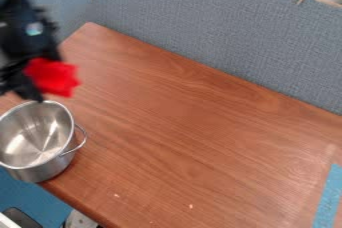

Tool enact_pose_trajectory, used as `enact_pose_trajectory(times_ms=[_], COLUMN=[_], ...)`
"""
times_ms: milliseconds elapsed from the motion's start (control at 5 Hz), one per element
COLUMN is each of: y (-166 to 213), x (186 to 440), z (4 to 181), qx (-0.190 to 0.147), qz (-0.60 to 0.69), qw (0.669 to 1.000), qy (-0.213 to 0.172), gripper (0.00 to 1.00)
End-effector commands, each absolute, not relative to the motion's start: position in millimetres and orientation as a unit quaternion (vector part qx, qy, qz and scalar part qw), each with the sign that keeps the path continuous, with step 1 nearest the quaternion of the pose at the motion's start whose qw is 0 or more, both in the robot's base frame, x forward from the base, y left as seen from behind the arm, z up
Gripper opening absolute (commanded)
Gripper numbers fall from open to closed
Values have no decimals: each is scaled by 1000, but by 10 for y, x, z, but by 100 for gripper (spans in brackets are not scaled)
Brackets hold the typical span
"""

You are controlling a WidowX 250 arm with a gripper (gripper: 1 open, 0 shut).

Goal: Move the red object from the metal pot to the table

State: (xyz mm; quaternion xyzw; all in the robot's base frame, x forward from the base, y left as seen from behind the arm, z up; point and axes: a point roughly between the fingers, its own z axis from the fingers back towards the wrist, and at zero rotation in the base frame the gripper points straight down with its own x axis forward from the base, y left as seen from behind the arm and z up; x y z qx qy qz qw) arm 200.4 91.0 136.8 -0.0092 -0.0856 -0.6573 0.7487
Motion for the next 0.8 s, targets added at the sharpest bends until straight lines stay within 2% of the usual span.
enact_pose_trajectory(times_ms=[0, 200, 400, 600], y=[539, 217, -174, -333], x=[2437, 2457, 2477, 2433], z=[1430, 1384, 1361, 1241], qx=[6, 11, 6, 7], qz=[-700, -749, -781, -793], qw=[710, 660, 621, 603], qy=[-77, -58, -63, -85], gripper=[0, 0, 0, 0])
